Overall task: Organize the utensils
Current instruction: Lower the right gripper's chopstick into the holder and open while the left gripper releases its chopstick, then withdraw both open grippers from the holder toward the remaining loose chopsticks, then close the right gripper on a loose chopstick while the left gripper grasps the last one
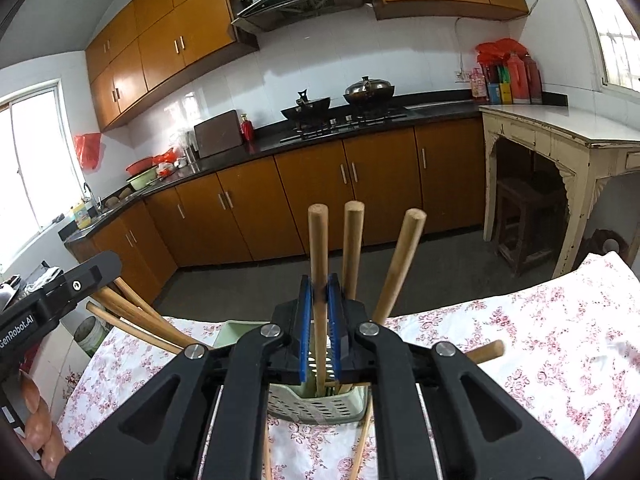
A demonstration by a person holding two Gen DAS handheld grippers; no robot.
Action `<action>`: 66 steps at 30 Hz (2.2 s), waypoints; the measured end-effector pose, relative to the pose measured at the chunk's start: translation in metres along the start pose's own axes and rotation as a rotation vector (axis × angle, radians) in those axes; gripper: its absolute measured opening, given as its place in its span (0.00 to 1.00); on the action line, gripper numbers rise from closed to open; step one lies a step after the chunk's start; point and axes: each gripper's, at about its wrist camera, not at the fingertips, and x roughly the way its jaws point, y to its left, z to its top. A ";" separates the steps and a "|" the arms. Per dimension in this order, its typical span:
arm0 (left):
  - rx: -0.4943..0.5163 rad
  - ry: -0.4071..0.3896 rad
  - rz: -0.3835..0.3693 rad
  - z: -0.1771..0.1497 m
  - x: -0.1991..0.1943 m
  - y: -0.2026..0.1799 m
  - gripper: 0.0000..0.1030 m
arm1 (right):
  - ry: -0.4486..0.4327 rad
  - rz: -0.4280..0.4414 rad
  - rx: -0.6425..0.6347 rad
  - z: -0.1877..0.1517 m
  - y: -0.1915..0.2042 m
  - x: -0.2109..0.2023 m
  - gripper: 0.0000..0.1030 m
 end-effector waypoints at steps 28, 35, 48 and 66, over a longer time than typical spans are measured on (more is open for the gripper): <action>-0.065 0.051 0.142 -0.115 -0.090 0.047 0.32 | 0.092 -0.153 0.058 -0.110 -0.061 -0.071 0.40; -0.083 0.166 0.179 -0.164 -0.048 0.059 0.32 | 0.233 -0.135 0.048 -0.155 -0.049 -0.030 0.40; -0.098 0.288 0.130 -0.199 -0.008 0.048 0.34 | 0.418 -0.092 -0.044 -0.201 -0.015 0.026 0.35; -0.067 0.393 0.028 -0.220 0.034 -0.005 0.34 | 0.356 -0.303 0.064 -0.185 -0.089 0.011 0.07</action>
